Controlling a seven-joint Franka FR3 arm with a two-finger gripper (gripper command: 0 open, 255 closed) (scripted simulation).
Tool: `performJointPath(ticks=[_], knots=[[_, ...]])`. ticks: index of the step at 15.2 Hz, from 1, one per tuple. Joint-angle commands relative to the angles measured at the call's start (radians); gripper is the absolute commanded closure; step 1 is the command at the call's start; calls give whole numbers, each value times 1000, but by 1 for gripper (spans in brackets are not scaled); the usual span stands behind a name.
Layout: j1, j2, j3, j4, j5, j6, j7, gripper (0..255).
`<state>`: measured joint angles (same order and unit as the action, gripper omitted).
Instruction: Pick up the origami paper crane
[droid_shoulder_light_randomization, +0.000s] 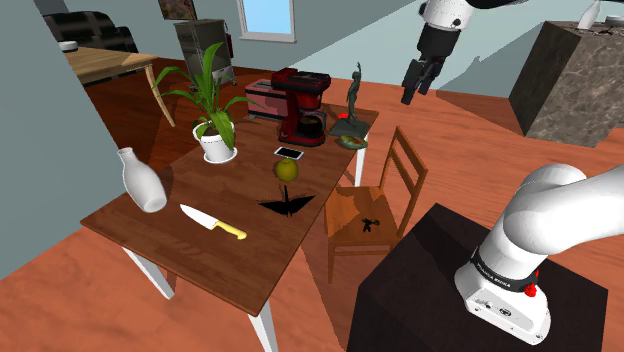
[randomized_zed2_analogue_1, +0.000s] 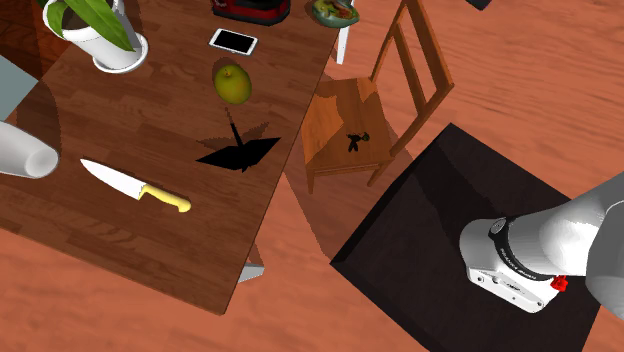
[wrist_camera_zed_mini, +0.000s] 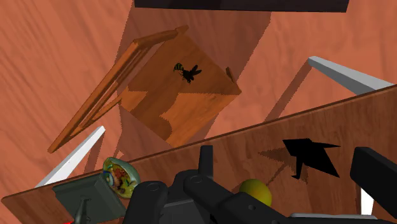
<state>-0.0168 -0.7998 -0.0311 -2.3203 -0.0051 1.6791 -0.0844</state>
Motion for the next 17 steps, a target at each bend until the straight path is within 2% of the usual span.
performJointPath(ticks=[1, 9, 17], knots=[[0, 0, 0, 0, 0, 0, 0, 0], [15, 127, 86, -127, 64, 271, 138, 0], [25, 351, 173, -156, 104, 546, 273, 0]])
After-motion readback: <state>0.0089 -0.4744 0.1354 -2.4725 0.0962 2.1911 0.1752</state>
